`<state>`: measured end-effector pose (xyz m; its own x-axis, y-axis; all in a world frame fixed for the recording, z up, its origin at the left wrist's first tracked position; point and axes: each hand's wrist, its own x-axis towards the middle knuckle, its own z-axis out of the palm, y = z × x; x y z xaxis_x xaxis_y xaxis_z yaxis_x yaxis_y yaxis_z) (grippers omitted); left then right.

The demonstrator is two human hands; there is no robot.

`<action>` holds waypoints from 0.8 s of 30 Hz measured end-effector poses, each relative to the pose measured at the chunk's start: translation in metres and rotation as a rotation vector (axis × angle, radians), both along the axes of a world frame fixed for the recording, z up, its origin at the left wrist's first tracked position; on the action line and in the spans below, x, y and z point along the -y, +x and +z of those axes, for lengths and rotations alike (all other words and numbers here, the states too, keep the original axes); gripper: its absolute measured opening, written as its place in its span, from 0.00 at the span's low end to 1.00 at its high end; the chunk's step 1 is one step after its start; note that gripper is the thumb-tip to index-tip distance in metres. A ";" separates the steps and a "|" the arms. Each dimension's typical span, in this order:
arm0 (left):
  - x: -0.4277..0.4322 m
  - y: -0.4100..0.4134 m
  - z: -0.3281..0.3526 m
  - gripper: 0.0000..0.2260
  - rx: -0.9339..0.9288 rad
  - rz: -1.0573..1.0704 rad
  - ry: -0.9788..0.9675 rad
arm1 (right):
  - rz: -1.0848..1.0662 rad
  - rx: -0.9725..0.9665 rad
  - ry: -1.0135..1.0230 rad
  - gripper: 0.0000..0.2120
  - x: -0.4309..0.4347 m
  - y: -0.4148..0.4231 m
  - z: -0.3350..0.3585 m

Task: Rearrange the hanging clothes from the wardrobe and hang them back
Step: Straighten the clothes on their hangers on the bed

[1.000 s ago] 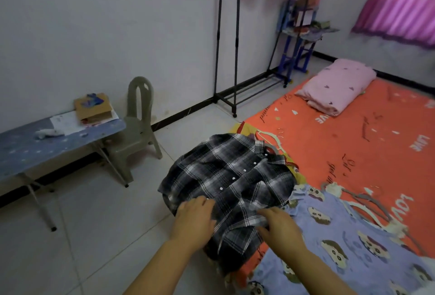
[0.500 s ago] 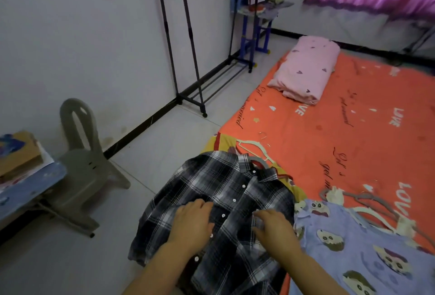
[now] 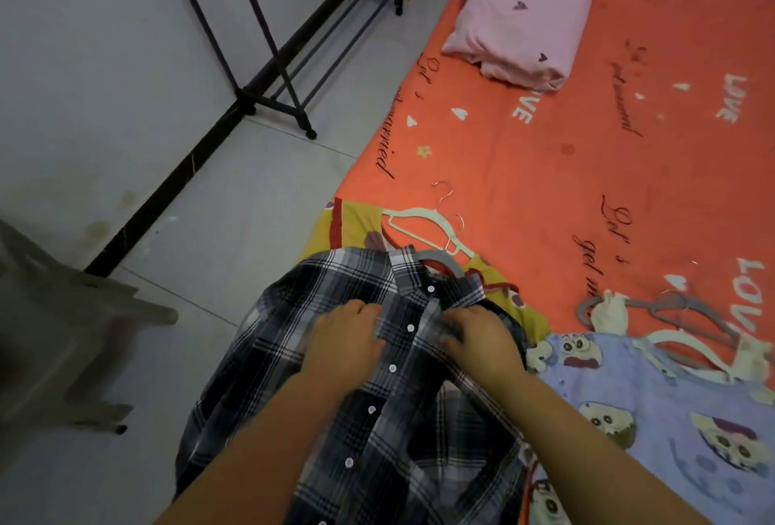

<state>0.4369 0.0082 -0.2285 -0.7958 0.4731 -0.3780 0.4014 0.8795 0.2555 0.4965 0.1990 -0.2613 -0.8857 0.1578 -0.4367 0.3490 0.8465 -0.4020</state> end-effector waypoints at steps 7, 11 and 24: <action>-0.023 -0.043 -0.072 0.23 0.069 -0.038 0.012 | -0.124 -0.078 0.018 0.18 -0.032 -0.075 -0.066; -0.020 -0.047 -0.096 0.23 0.091 -0.028 0.058 | -0.208 -0.072 0.049 0.19 -0.035 -0.102 -0.102; -0.006 -0.039 -0.071 0.22 0.019 -0.032 0.157 | -0.314 -0.208 0.046 0.09 -0.024 -0.088 -0.078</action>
<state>0.3979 0.0141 -0.2994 -0.7730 0.5525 -0.3119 0.4225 0.8150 0.3966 0.4088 0.2233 -0.3389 -0.8602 0.4508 -0.2385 0.5090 0.7302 -0.4558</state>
